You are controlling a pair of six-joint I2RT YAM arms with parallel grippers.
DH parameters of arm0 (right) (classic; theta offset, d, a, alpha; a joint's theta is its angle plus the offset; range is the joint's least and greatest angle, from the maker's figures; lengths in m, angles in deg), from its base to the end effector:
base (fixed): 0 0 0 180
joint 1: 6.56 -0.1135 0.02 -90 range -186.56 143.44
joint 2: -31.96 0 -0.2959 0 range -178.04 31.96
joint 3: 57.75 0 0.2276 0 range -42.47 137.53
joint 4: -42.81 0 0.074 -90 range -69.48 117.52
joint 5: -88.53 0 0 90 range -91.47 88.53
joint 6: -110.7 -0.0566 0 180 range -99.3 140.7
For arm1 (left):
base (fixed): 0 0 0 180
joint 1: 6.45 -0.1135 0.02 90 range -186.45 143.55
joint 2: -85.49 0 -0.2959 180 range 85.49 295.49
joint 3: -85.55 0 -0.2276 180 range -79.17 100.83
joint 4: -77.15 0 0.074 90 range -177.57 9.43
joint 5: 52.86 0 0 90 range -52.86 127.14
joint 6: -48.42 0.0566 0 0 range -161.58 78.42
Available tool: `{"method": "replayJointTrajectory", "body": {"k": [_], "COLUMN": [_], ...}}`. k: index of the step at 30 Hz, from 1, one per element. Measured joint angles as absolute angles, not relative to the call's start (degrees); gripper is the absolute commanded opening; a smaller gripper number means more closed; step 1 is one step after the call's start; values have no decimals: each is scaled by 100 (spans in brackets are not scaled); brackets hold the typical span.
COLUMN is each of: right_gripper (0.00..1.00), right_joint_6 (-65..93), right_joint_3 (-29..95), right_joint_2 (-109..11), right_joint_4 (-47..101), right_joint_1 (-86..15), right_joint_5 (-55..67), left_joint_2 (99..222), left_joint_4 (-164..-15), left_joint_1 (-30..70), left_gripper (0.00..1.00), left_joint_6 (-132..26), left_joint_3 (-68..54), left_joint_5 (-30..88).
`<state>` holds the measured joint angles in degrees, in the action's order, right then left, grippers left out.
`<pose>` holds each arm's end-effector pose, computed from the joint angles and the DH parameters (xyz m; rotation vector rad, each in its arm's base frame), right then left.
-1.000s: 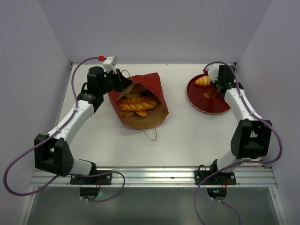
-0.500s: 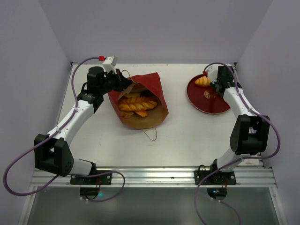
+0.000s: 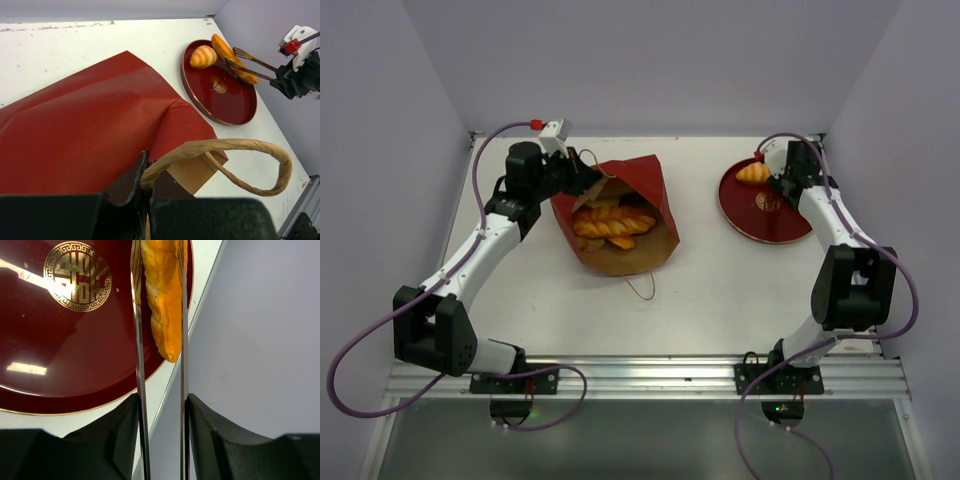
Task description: Take the fake bread out of the paper bag
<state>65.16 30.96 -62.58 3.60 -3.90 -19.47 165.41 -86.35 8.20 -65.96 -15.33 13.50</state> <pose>0.3590 -0.0342 0.2949 -0.7201 2.3333 -0.7568 0.2999 -0.1019 0.3642 0.1313 1.9315 -0.8478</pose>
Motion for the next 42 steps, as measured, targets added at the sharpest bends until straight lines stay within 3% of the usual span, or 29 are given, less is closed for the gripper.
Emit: {"method": "replayJointTrajectory", "body": {"k": [8, 23, 35, 42], "right_gripper": [50, 47, 42, 41], "right_joint_6": [6464, 6226, 6151, 6245], "right_joint_3": [3096, 3098, 3195, 3538], "right_joint_2": [-6212, -5438, -3244, -2811], "right_joint_4": [347, -112, -1660, -2678], "right_joint_1": [-386, -386, -384, -506], "right_joint_5": [-1825, -1167, 1649, 3509], "left_joint_2": [16541, 16541, 16541, 16548], "left_joint_4": [-8637, -8635, -8550, -8469], "left_joint_1": [820, 818, 818, 818], "left_gripper": [0, 0, 0, 0], "left_joint_6": [-6596, -6594, -6574, -6533], "left_joint_3": [-1533, -1533, -1503, -1411], "left_joint_5": [1348, 1346, 1348, 1352]}}
